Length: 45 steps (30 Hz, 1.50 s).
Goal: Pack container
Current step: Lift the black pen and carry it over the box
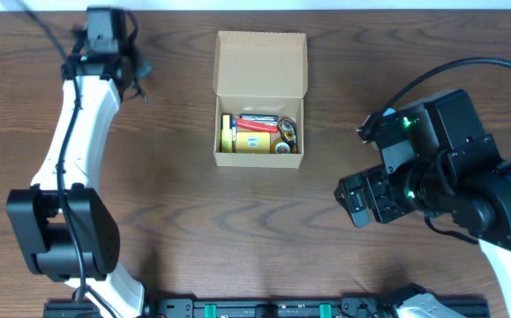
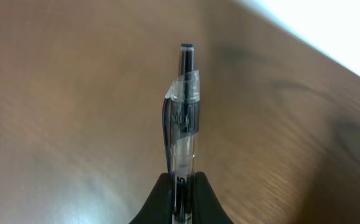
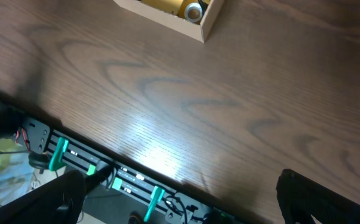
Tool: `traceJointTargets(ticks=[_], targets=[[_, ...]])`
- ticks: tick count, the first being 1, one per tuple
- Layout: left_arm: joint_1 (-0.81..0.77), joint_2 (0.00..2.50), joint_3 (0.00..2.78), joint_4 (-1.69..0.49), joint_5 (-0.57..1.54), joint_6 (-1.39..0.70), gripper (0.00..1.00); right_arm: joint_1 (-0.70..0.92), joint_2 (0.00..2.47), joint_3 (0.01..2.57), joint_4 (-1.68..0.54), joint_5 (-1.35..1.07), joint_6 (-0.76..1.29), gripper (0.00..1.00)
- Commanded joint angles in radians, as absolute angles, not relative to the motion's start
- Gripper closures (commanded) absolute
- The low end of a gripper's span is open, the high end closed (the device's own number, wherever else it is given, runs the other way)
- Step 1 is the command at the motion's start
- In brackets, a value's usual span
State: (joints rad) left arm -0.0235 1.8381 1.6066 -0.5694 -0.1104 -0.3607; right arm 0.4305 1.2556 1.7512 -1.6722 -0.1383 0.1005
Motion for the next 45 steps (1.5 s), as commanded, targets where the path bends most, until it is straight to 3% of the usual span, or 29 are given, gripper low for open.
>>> traceJointTargets(ticks=[1, 7, 12, 22, 27, 36, 45], targets=[[-0.076, 1.835, 1.670, -0.521, -0.066, 0.134, 0.94, 0.425, 1.256, 1.753, -1.673, -0.135, 0.088, 0.01], [-0.162, 1.836, 1.678, -0.425, 0.168, 0.650, 0.95, 0.425, 1.256, 1.753, -1.673, -0.135, 0.088, 0.01], [-0.213, 1.836, 1.678, -0.425, 0.331, 0.932, 0.94, 0.425, 1.256, 1.753, -1.673, -0.135, 0.088, 0.01], [-0.268, 1.836, 1.678, -0.523, 0.607, 1.042, 0.95, 0.425, 1.256, 1.753, -1.673, -0.135, 0.089, 0.01], [-0.303, 1.844, 1.678, -0.632, 0.587, 1.235, 0.94, 0.425, 1.256, 1.753, -1.673, -0.135, 0.088, 0.01], [-0.367, 1.920, 1.671, -0.684, 0.512, 1.394, 0.94, 0.425, 1.256, 1.753, -1.673, -0.135, 0.088, 0.01], [-0.412, 2.005, 1.671, -0.707, 0.363, 1.417, 0.94, 0.425, 1.256, 1.753, -1.673, -0.135, 0.088, 0.01]])
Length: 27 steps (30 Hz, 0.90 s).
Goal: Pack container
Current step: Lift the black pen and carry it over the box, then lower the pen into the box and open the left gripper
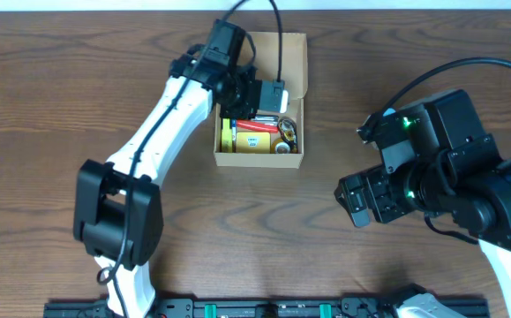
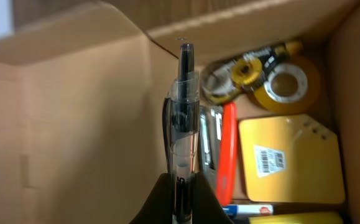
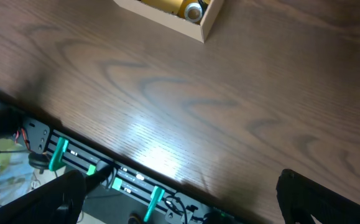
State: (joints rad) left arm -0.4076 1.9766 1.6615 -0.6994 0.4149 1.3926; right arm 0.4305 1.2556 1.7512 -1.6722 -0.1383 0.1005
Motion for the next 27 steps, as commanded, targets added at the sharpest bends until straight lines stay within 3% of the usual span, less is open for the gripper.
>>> traceJointTargets(ticks=[1, 27], targets=[[-0.414, 2.014, 1.671, -0.707, 0.363, 1.417, 0.94, 0.425, 1.256, 1.753, -1.673, -0.135, 0.088, 0.01], [-0.420, 2.109, 1.671, -0.643, 0.363, 1.409, 0.94, 0.425, 1.256, 1.753, -1.673, -0.135, 0.088, 0.01]])
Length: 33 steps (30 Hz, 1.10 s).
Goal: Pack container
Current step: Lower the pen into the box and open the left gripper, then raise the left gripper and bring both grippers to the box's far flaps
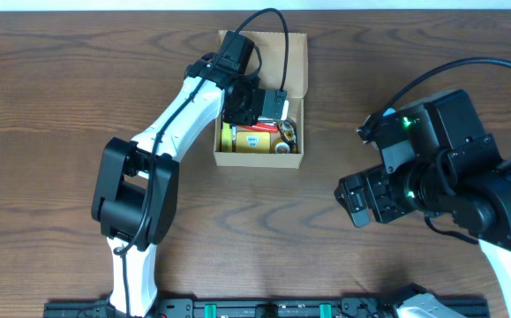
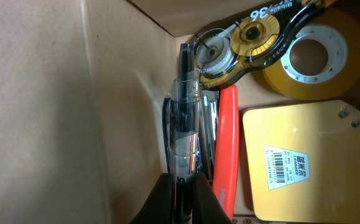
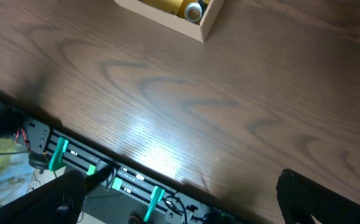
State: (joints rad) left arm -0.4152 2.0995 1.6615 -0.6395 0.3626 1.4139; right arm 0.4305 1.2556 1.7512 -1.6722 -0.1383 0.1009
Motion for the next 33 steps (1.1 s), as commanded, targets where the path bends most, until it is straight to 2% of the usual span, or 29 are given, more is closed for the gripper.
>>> traceJointTargets(ticks=[1, 2, 3, 5, 6, 10, 13, 15, 17, 20, 25, 30, 33], targets=[[-0.420, 2.109, 1.671, -0.643, 0.363, 1.406, 0.94, 0.425, 1.256, 1.753, -1.673, -0.135, 0.088, 0.01], [-0.420, 2.109, 1.671, -0.643, 0.363, 1.406, 0.93, 0.425, 1.256, 1.753, -1.673, -0.135, 0.088, 0.01], [-0.420, 2.109, 1.671, -0.642, 0.363, 1.406, 0.85, 0.425, 1.256, 1.753, -1.673, -0.135, 0.088, 0.01], [-0.421, 2.109, 1.671, -0.642, 0.363, 1.405, 0.60, 0.425, 1.256, 1.753, -1.673, -0.135, 0.088, 0.01], [-0.421, 2.109, 1.671, -0.640, 0.363, 1.388, 0.53, 0.425, 1.256, 1.753, -1.673, -0.135, 0.088, 0.01], [-0.421, 2.109, 1.671, -0.636, 0.363, 1.364, 0.49, 0.425, 1.256, 1.753, -1.673, -0.135, 0.088, 0.01], [-0.421, 2.107, 1.675, -0.634, 0.363, 1.351, 0.52, 0.425, 1.256, 1.753, -1.673, -0.135, 0.088, 0.01], [-0.421, 2.103, 1.694, -0.634, 0.364, 1.304, 0.58, 0.425, 1.256, 1.753, -1.673, -0.135, 0.088, 0.01], [-0.421, 2.091, 1.718, -0.635, 0.363, 1.254, 0.69, 0.425, 1.256, 1.753, -1.673, -0.135, 0.088, 0.01], [-0.419, 2.064, 1.771, -0.635, 0.363, 1.157, 0.92, 0.425, 1.256, 1.753, -1.673, -0.135, 0.088, 0.01], [-0.401, 1.964, 1.872, -0.636, 0.362, 0.966, 0.94, 0.425, 1.256, 1.753, -1.673, -0.135, 0.088, 0.01], [-0.335, 1.827, 1.881, -0.640, 0.336, 0.960, 0.94, 0.425, 1.256, 1.753, -1.673, -0.135, 0.088, 0.01], [-0.251, 1.759, 1.881, -0.639, 0.244, 0.960, 0.94, 0.425, 1.256, 1.753, -1.673, -0.135, 0.088, 0.01]])
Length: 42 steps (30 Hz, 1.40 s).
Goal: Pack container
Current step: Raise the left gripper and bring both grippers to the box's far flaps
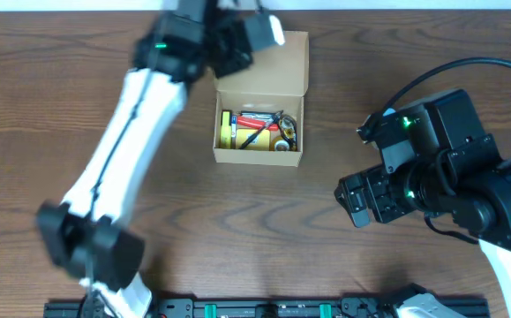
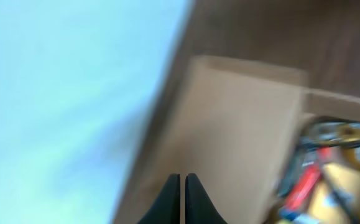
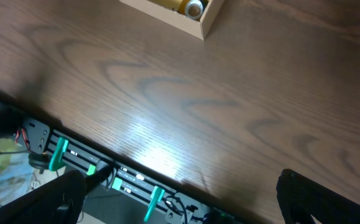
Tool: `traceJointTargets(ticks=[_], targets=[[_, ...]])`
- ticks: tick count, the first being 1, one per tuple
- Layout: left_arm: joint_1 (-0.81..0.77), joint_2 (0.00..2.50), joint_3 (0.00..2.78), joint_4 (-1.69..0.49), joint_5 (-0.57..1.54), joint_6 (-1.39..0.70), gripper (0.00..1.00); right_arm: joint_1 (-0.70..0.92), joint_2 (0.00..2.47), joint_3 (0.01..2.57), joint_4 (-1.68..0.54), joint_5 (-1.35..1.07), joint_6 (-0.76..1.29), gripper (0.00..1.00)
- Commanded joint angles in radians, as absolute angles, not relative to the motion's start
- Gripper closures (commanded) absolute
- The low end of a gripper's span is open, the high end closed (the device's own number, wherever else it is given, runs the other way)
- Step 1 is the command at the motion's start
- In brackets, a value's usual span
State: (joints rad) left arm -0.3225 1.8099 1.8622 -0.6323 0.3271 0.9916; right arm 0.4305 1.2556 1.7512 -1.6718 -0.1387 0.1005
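The open cardboard box (image 1: pixel 259 160) sits at the table's far middle. It holds a yellow notebook (image 1: pixel 228 131), a red-handled tool, tape rolls (image 1: pixel 286 134) and a clear pen (image 1: pixel 257 132) lying slantwise on top. My left gripper (image 2: pixel 181 177) is shut with nothing in it. It is raised and blurred above the box's lid (image 2: pixel 242 118), with the contents (image 2: pixel 319 180) at lower right. My right gripper (image 3: pixel 180 182) hangs open and empty over the table's near right, with the box corner (image 3: pixel 199 26) at the top of its view.
The dark wood table (image 1: pixel 343 256) spreads around the box. A black rail with green clips (image 3: pixel 92 168) runs along the near edge. The bulky right arm (image 1: pixel 440 168) stands at the right side. A pale wall lies beyond the far edge (image 2: pixel 55 93).
The pen has left my left gripper and lies in the box. That gripper, which was low inside the box, is now raised over the lid and shut on nothing. The right arm has not moved.
My left gripper first held the clear pen over the table's far left. Then it held the pen above the open box, then low inside it beside the red tool. Now the pen lies in the box and the gripper is clear of it.
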Motion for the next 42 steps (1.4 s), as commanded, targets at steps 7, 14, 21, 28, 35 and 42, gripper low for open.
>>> traceJointTargets(ticks=[7, 14, 21, 28, 35, 42], targets=[[0.012, 1.754, 1.881, -0.623, 0.382, 0.964, 0.94, 0.425, 1.256, 1.753, -1.673, -0.135, 0.089, 0.01], [0.209, 1.830, 1.881, -0.623, 0.553, 0.960, 0.94, 0.425, 1.256, 1.753, -1.673, -0.135, 0.088, 0.01], [0.269, 1.907, 1.880, -0.516, 0.637, 0.868, 0.94, 0.425, 1.256, 1.753, -1.673, -0.135, 0.088, 0.01], [0.243, 1.972, 1.880, -0.412, 0.697, 0.701, 0.94, 0.425, 1.256, 1.753, -1.673, -0.135, 0.088, 0.01], [0.179, 2.008, 1.880, -0.460, 0.694, 0.666, 0.95, 0.425, 1.256, 1.753, -1.593, -0.117, 0.089, 0.01], [0.091, 2.024, 1.880, -0.556, 0.587, 0.666, 0.94, 0.425, 1.257, 1.753, -1.341, -0.196, 0.339, 0.01]])
